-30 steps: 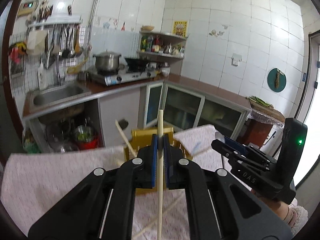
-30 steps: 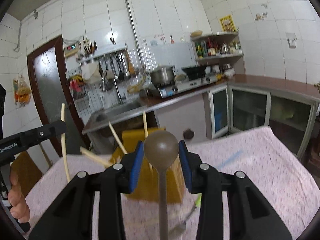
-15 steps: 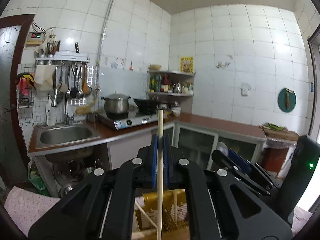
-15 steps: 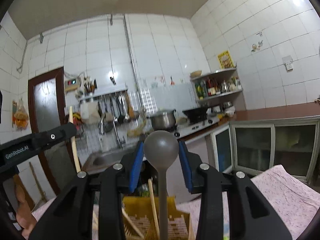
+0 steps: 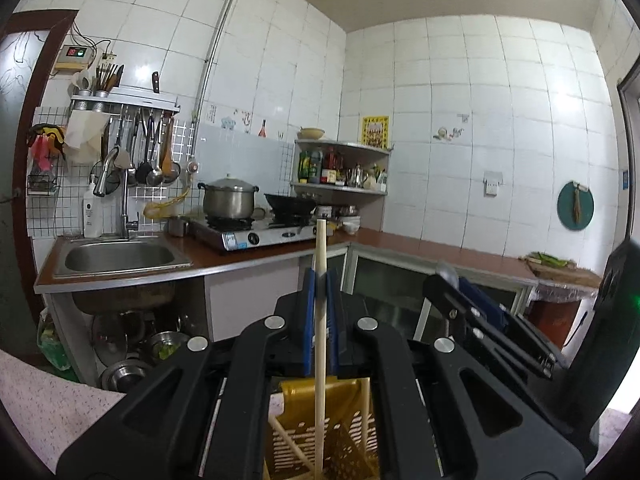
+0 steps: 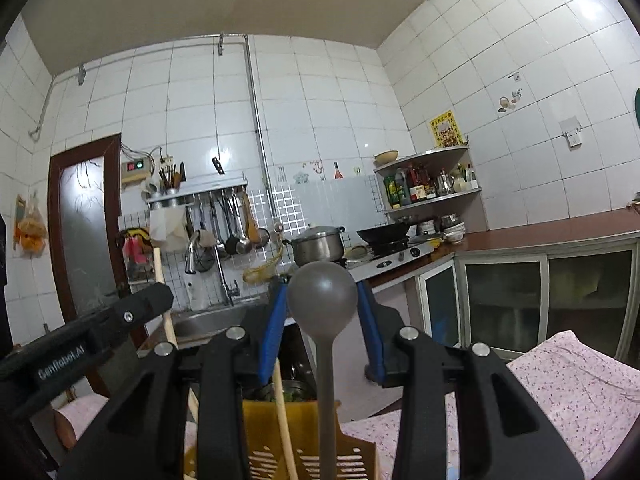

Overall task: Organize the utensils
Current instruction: 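Lower the grey spoon and chopstick into the yellow holder and open both tools, then move both open tools back down to the cloth beside the holder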

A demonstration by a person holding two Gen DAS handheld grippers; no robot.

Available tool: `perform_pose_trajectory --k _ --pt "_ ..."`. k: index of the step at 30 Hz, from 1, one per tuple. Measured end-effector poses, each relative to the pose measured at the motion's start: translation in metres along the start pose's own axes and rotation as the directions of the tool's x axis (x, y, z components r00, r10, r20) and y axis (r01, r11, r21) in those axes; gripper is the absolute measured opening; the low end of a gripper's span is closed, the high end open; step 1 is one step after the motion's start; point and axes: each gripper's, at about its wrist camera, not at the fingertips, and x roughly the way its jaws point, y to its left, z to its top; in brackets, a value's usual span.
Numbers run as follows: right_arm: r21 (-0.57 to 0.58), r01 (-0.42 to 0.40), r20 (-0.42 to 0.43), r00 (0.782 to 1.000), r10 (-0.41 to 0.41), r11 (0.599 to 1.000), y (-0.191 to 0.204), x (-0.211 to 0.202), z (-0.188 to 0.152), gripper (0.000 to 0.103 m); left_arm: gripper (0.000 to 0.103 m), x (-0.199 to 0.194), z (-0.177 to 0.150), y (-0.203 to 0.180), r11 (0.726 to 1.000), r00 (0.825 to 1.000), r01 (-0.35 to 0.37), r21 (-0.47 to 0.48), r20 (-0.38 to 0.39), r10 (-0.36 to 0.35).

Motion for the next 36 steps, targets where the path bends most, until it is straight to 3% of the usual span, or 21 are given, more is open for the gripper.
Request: perform_pose_trajectory --k 5,13,14,16,17,20,24,29,32,36 --pt "-0.019 0.011 -0.022 1.000 -0.012 1.000 -0.002 0.004 -0.010 0.036 0.005 -0.002 -0.012 0.003 1.000 1.000 -0.010 0.011 -0.013 0.011" --pt "-0.062 0.021 -0.078 0.997 -0.025 0.998 -0.003 -0.003 -0.020 0.037 0.005 -0.001 -0.030 0.009 0.999 0.994 -0.033 0.003 -0.103 0.033" --pt "-0.068 0.025 -0.097 0.995 -0.031 0.997 -0.004 -0.004 -0.019 0.039 0.005 -0.002 -0.031 0.009 0.999 0.993 -0.039 0.006 -0.108 0.039" --pt "-0.065 0.028 -0.138 0.990 -0.037 0.997 -0.006 -0.008 -0.015 0.056 0.007 -0.008 -0.029 0.012 0.999 0.991 -0.041 -0.001 -0.127 0.040" --pt "-0.062 0.033 -0.144 0.989 -0.042 0.998 -0.006 -0.011 -0.012 0.059 0.011 -0.011 -0.027 0.012 0.999 0.990 -0.037 -0.008 -0.135 0.036" --pt "-0.069 0.042 -0.146 0.988 -0.051 0.997 -0.008 -0.026 0.000 0.065 0.061 -0.030 -0.020 0.015 0.998 0.987 -0.055 -0.032 -0.150 0.050" --pt "-0.072 0.065 -0.197 0.977 -0.078 0.995 -0.014 -0.046 0.012 0.067 0.072 -0.056 -0.017 0.017 0.998 0.979 -0.057 -0.042 -0.199 0.047" --pt "-0.080 0.102 -0.310 0.943 -0.122 0.992 -0.030 -0.071 0.013 0.067 0.090 -0.085 -0.029 0.010 0.999 0.958 -0.049 0.020 -0.281 0.052" --pt "-0.095 0.140 -0.403 0.900 -0.166 0.986 -0.046 -0.086 0.001 0.067 0.095 -0.100 -0.044 0.004 0.999 0.941 -0.030 0.039 -0.337 0.041" --pt "-0.093 0.210 -0.487 0.843 -0.229 0.973 -0.074 -0.101 -0.024 0.067 0.095 -0.106 -0.077 -0.008 0.998 0.903 0.010 0.065 -0.429 0.019"
